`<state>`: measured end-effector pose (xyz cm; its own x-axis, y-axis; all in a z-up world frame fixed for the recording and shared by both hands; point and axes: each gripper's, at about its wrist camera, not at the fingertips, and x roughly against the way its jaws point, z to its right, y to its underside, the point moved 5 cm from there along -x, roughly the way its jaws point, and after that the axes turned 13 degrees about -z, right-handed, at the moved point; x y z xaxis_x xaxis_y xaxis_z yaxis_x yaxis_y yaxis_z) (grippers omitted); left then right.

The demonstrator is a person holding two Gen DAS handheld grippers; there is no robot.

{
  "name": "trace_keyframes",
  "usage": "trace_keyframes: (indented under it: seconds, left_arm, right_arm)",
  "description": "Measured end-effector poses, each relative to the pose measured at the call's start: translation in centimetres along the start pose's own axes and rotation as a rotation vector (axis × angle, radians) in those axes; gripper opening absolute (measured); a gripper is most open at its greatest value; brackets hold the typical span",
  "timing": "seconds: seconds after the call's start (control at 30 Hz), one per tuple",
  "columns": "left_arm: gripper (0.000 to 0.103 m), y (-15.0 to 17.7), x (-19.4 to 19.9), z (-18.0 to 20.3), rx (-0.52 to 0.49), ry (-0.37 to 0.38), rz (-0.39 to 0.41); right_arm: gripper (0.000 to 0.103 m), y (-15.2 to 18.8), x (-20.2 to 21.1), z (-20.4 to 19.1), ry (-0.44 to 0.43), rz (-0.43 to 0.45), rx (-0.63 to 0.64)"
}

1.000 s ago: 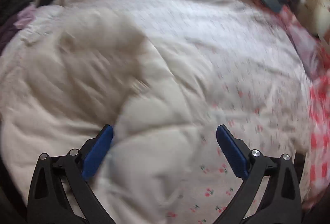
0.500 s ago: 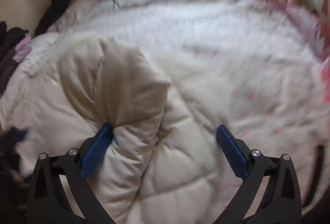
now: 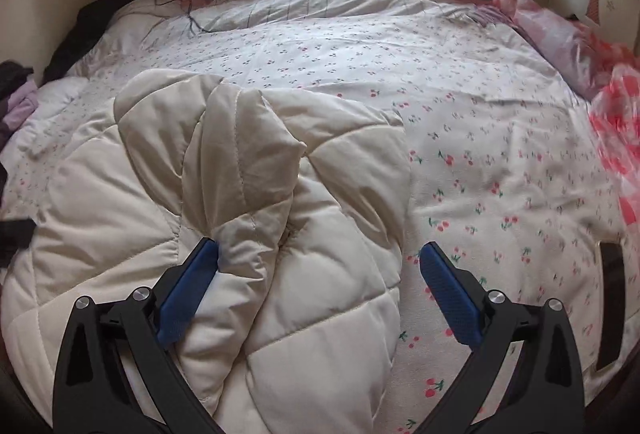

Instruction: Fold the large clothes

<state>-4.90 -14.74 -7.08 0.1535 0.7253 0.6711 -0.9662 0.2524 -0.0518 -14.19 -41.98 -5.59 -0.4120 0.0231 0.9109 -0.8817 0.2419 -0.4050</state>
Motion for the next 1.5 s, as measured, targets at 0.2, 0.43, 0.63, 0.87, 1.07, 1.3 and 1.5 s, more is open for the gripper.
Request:
trace_keyframes:
  seconds: [0.2, 0.43, 0.63, 0.87, 1.07, 1.3, 1.5]
  left_arm:
    - [0.094, 0.7, -0.4, 4.1, -0.2, -0.142, 0.019]
    - [0.084, 2.4, 5.7, 8.0, -0.398, -0.352, 0.208]
    - [0.084, 4.6, 16.1, 3.1, -0.3, -0.57, 0.349]
    - [0.094, 4.9, 16.9, -10.2, 0.019, -0.528, 0.175]
    - [0.098, 3.7, 15.5, -8.0, -0.043, -0.605, 0.189]
    - [0.098, 3.2, 15.4, -9.0, -0.018, -0.584, 0.2]
    - [0.098, 3.7, 15.5, -9.2, -0.026, -0.565, 0.198]
  right_arm:
    - [0.097, 1.1, -2.7, 2.7, -0.407, -0.068, -0.251]
    - [0.097, -3.1, -1.9, -5.8, -0.503, -0.074, -0.079]
    - [0.097, -5.5, -2.7, -20.8, -0.624, -0.101, 0.147]
    - [0.096, -3.7, -8.0, -24.5, -0.49, -0.233, 0.31]
    - [0.096, -7.6, -3.3, -22.4, -0.371, -0.16, 0.3]
    - [0.097, -11.1, -13.5, -23.9, -0.439, -0.309, 0.227]
    - [0.096, -8.1, -3.3, -22.3, -0.475, -0.17, 0.261]
